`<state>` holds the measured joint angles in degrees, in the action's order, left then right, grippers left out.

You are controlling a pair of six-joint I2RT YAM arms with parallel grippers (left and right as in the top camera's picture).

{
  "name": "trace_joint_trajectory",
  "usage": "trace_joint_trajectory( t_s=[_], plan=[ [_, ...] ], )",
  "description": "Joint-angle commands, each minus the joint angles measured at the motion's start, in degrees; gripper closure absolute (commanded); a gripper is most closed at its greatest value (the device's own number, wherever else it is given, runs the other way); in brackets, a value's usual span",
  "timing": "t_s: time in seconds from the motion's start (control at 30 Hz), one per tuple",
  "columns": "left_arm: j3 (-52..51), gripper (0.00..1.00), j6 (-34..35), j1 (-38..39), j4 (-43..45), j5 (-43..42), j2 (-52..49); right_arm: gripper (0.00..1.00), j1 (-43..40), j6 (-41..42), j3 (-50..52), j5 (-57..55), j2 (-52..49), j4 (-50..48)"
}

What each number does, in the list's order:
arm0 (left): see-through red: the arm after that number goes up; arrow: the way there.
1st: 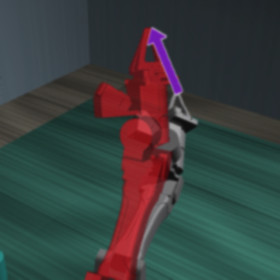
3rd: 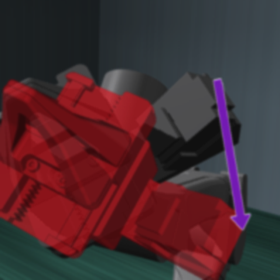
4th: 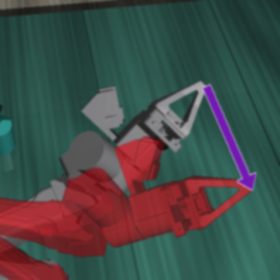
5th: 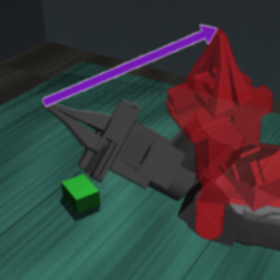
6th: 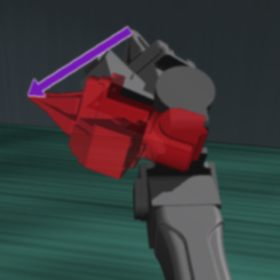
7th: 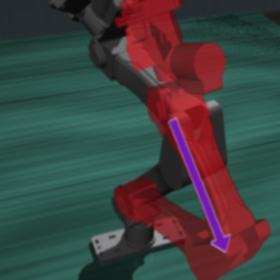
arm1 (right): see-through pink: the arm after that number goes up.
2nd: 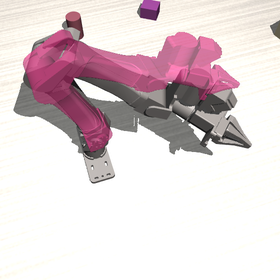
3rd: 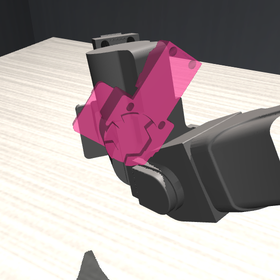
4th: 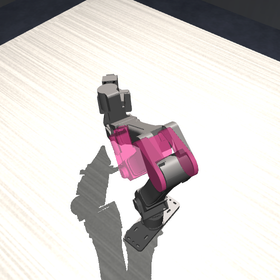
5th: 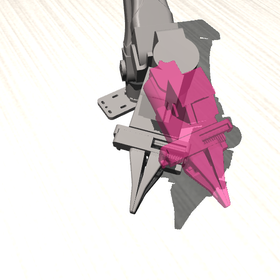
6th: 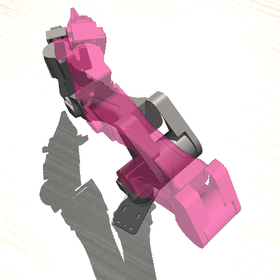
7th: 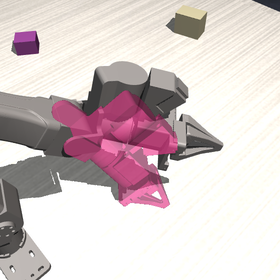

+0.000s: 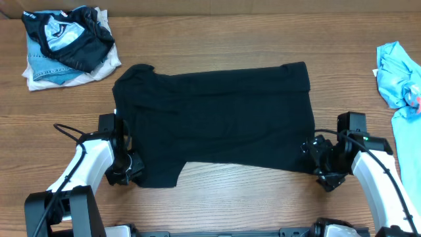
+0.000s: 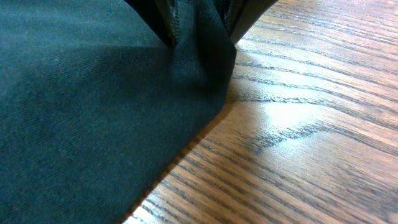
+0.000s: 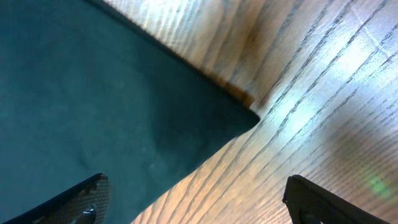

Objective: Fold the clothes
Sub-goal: 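Grasp the shirt's bottom-left and bottom-right corners with both grippers, then fold the bottom edge up toward the top edge with both grippers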

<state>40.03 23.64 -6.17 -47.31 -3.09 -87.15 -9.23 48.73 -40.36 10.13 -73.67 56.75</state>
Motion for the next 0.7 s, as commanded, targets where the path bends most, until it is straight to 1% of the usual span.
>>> trace_joint_trajectory(
  t_s=[0.0,0.2,0.37,0.4,0.47,0.5,0.53,0.6,0.67],
  plan=[
    [-2.54,0.74,-0.5,-0.28,0.81,-4.42,-1.68,0.1,0.17,2.54,1.77,-1.33,-1.66,-2.38],
    [-2.54,0.74,-0.5,-0.28,0.85,-4.44,-1.68,0.21,0.17,2.6,1.79,-1.33,-8.13,-4.92],
    [-2.54,0.74,-0.5,-0.28,0.85,-4.42,-1.68,0.23,0.17,3.87,1.79,-1.36,-13.4,-5.92],
    [-2.54,0.74,-0.5,-0.28,0.85,-4.42,-1.68,0.25,0.17,3.87,1.79,-1.36,-13.99,-6.12],
    [-2.54,0.77,-0.5,-0.28,0.85,-4.42,-1.68,0.32,0.17,3.87,1.79,-1.36,-14.36,-6.36],
    [-2.54,0.82,-0.5,-0.28,0.85,-4.42,-1.68,0.37,0.17,3.87,1.79,-1.36,-14.34,-6.36],
    [-2.54,0.87,-0.5,-0.28,0.87,-4.42,-1.68,0.45,0.17,3.87,1.79,-1.31,-14.34,-6.38],
    [-2.51,0.94,-0.5,-0.26,0.96,-4.42,-1.68,0.53,0.17,3.87,1.79,-1.33,-14.34,-6.36],
    [-2.36,0.96,-0.5,-0.2,0.87,-4.42,-1.66,0.62,0.17,3.87,1.79,-1.36,-14.34,-6.36]
  ],
)
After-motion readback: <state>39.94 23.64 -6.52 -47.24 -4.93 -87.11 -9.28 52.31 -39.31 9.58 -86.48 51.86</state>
